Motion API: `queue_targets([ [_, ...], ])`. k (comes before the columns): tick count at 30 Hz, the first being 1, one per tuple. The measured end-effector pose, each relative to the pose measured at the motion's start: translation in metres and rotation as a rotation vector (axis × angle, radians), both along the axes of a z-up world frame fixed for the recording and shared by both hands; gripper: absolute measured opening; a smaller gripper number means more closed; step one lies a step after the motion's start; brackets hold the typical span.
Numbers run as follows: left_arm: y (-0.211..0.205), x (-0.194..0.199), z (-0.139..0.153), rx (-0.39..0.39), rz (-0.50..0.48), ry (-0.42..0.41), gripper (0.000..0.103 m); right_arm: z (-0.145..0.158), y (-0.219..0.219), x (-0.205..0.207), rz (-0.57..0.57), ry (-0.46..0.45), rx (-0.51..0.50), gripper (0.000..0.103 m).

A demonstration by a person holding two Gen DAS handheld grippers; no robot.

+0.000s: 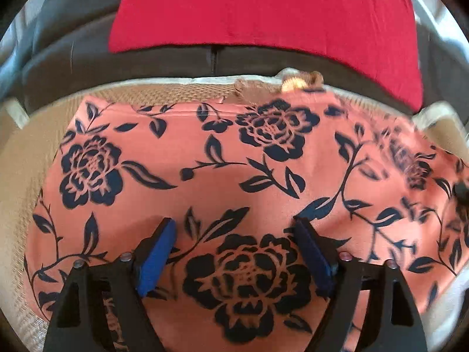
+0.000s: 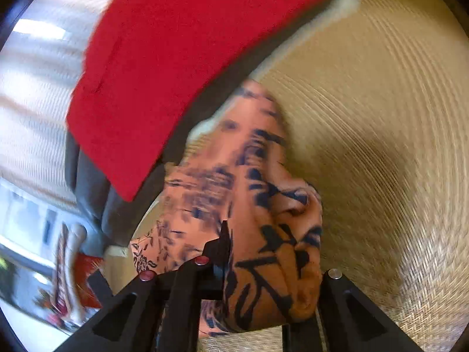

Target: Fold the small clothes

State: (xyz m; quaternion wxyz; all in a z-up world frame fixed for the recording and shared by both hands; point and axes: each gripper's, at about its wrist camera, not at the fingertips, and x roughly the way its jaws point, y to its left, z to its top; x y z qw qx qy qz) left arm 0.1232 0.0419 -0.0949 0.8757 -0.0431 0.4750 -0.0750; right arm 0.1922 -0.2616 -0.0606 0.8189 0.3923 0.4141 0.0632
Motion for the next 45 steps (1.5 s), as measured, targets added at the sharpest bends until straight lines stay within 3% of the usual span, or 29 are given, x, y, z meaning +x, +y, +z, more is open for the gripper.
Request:
queue_targets([
  [2, 0.05, -0.007, 0.022, -0.128, 0.082, -0.065, 0.077, 0.047, 0.034, 0.01, 0.069, -0.086, -0.12, 0.012],
  [4, 0.099, -0.023, 0.044, -0.185, 0.157, -0.147, 0.077, 0.093, 0.086, 0.017, 0.174, -0.188, -0.22, 0.012],
  [6, 0.149, -0.043, 0.057, -0.198, 0.24, -0.197, 0.077, 0.122, 0.14, 0.016, 0.275, -0.273, -0.287, 0.012],
  [8, 0.197, -0.065, 0.062, -0.196, 0.329, -0.217, 0.077, 0.132, 0.208, 0.019, 0.405, -0.328, -0.332, 0.012],
  [9, 0.219, -0.076, 0.061, -0.188, 0.376, -0.212, 0.077, 0.128, 0.229, 0.02, 0.447, -0.33, -0.345, 0.012],
  [12, 0.271, -0.106, 0.046, -0.165, 0.476, -0.163, 0.076, 0.079, 0.307, 0.032, 0.599, -0.247, -0.367, 0.012],
  [15, 0.291, -0.12, 0.035, -0.193, 0.5, -0.118, 0.076, -0.01, 0.371, 0.053, 0.771, -0.048, -0.428, 0.02],
  [16, 0.293, -0.121, 0.035, -0.207, 0.488, -0.112, 0.076, -0.018, 0.372, 0.048, 0.76, -0.043, -0.407, 0.021],
  [17, 0.29, -0.118, 0.038, -0.22, 0.471, -0.124, 0.076, -0.011, 0.369, 0.044, 0.742, -0.084, -0.383, 0.039],
  [18, 0.286, -0.119, 0.04, -0.228, 0.453, -0.139, 0.076, -0.004, 0.365, 0.041, 0.757, -0.102, -0.34, 0.075],
  [19, 0.28, -0.113, 0.045, -0.24, 0.425, -0.153, 0.076, 0.004, 0.358, 0.036, 0.76, -0.113, -0.312, 0.084],
  [21, 0.261, -0.102, 0.058, -0.279, 0.344, -0.185, 0.076, 0.018, 0.337, 0.024, 0.719, -0.158, -0.298, 0.085],
  [25, 0.206, -0.068, 0.068, -0.309, 0.207, -0.167, 0.077, 0.023, 0.281, 0.001, 0.609, -0.137, -0.208, 0.085],
  [31, 0.176, -0.033, 0.031, -0.18, 0.224, 0.005, 0.075, 0.01, 0.216, -0.018, 0.507, -0.085, -0.114, 0.085],
  [33, 0.176, -0.027, 0.026, -0.17, 0.236, 0.033, 0.043, 0.009, 0.206, -0.025, 0.495, -0.085, -0.094, 0.085],
  [34, 0.175, -0.023, 0.025, -0.17, 0.228, 0.059, 0.016, 0.008, 0.201, -0.027, 0.49, -0.087, -0.083, 0.085],
  [36, 0.168, -0.019, 0.034, -0.159, 0.227, 0.03, 0.014, 0.005, 0.195, -0.027, 0.481, -0.086, -0.061, 0.085],
  [40, 0.154, -0.046, 0.065, -0.102, 0.205, -0.124, 0.014, 0.008, 0.182, -0.03, 0.47, -0.09, -0.035, 0.085],
  [42, 0.164, -0.051, 0.041, -0.099, 0.254, -0.074, 0.014, 0.009, 0.177, -0.029, 0.466, -0.094, -0.019, 0.085],
  [44, 0.178, -0.04, -0.002, -0.119, 0.293, 0.055, 0.016, 0.009, 0.176, -0.025, 0.466, -0.087, -0.012, 0.086],
  [45, 0.183, -0.04, -0.014, -0.146, 0.294, 0.06, 0.017, 0.008, 0.175, -0.02, 0.466, -0.072, -0.01, 0.086],
])
